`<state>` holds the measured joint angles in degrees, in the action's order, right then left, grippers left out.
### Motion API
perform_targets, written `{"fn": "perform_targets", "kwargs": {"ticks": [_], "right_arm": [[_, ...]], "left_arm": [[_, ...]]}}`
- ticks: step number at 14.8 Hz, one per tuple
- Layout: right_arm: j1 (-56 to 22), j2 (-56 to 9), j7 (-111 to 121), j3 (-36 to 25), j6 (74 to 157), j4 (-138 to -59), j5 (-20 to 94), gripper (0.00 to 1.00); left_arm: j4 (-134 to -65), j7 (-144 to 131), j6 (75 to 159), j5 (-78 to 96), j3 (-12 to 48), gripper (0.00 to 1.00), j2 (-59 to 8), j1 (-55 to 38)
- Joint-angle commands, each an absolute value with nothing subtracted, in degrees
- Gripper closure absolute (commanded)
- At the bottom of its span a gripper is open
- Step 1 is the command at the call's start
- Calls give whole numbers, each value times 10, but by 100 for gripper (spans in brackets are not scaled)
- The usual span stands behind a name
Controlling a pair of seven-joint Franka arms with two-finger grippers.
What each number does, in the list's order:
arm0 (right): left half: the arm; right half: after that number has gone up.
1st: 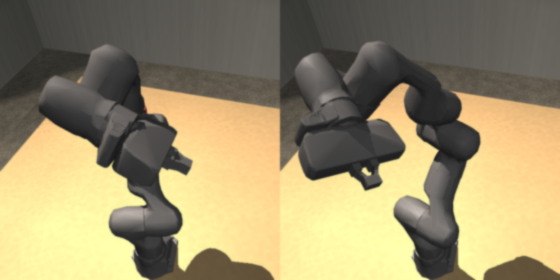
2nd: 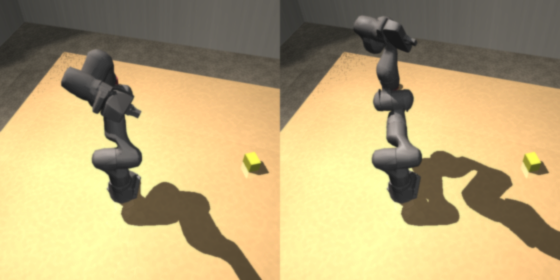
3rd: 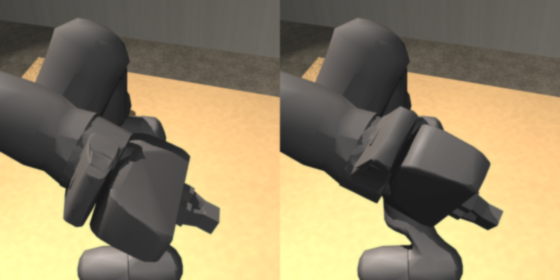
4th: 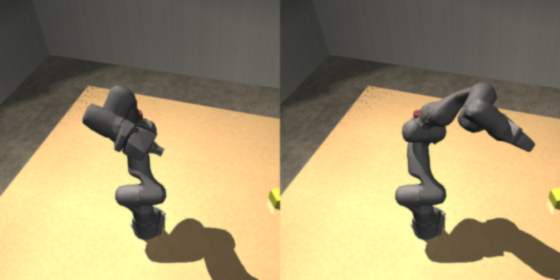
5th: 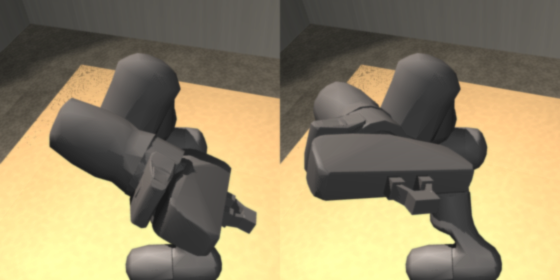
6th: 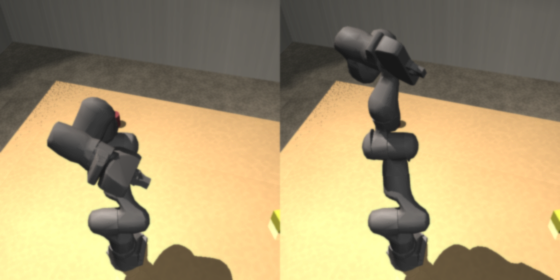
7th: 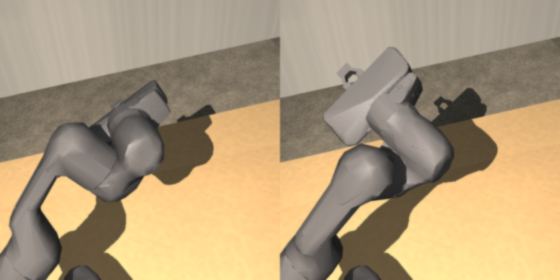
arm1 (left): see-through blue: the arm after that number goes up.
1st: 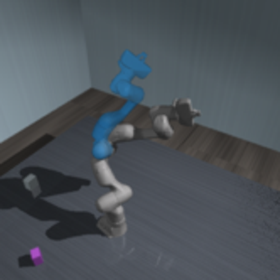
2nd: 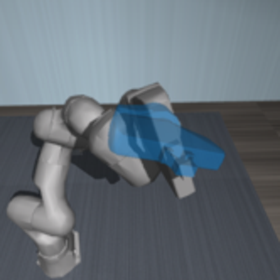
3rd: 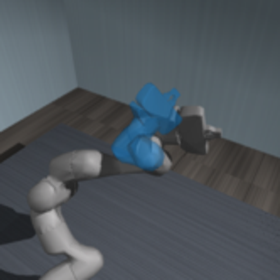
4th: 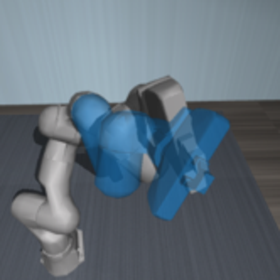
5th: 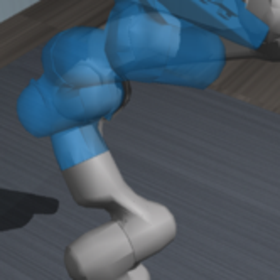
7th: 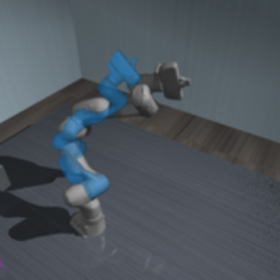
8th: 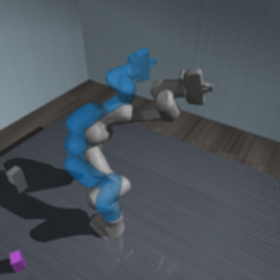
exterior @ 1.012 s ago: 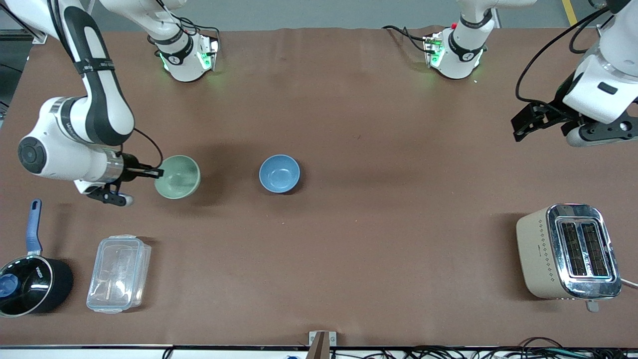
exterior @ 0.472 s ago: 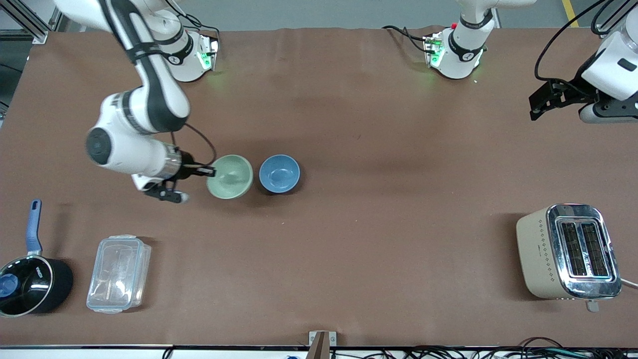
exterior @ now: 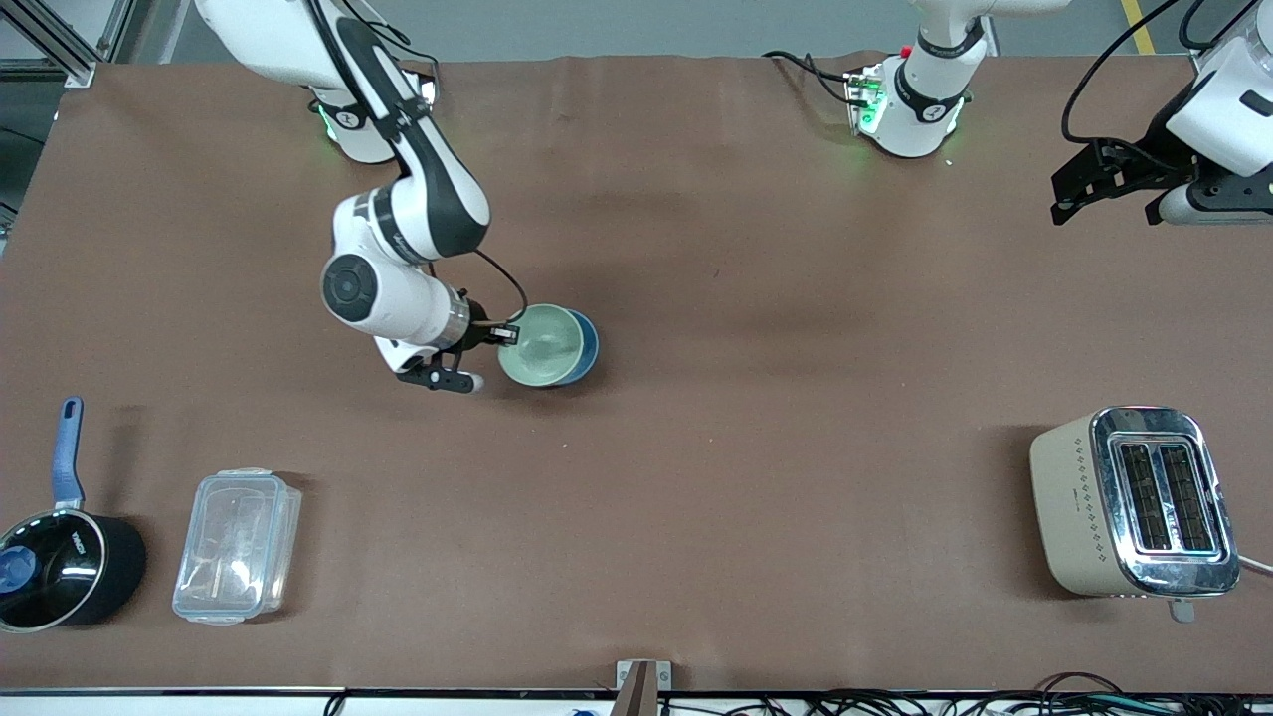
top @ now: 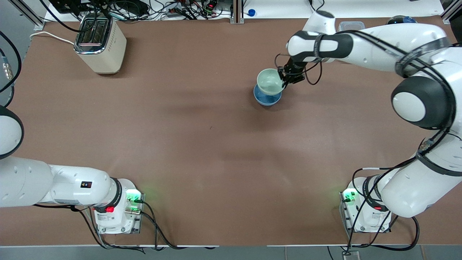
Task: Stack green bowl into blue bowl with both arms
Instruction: 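Carry the green bowl with the right gripper over the blue bowl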
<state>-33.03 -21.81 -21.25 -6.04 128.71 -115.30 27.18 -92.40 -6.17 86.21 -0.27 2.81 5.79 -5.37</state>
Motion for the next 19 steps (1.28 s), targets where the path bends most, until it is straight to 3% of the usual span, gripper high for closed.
{"fn": "perform_targets", "kwargs": {"ticks": [1, 12, 14, 16, 19], "right_arm": [[-342, -227, -210, -67, 1289, -1153, 292, 99], [-353, -234, -209, -67, 1291, -1168, 292, 95], [-353, -235, -207, -67, 1291, -1169, 292, 90], [-353, -235, -207, -67, 1290, -1169, 292, 74], [-349, -234, -207, -68, 1288, -1168, 291, 23]], "left_arm": [[-932, -52, 864, 6, 33, 0, 67, -52], [-932, -42, 863, 8, 33, 0, 65, -52], [-933, -43, 863, 10, 33, 0, 65, -51], [-933, -43, 863, 10, 33, 0, 65, -50], [-933, -42, 863, 10, 33, 0, 66, -49]]}}
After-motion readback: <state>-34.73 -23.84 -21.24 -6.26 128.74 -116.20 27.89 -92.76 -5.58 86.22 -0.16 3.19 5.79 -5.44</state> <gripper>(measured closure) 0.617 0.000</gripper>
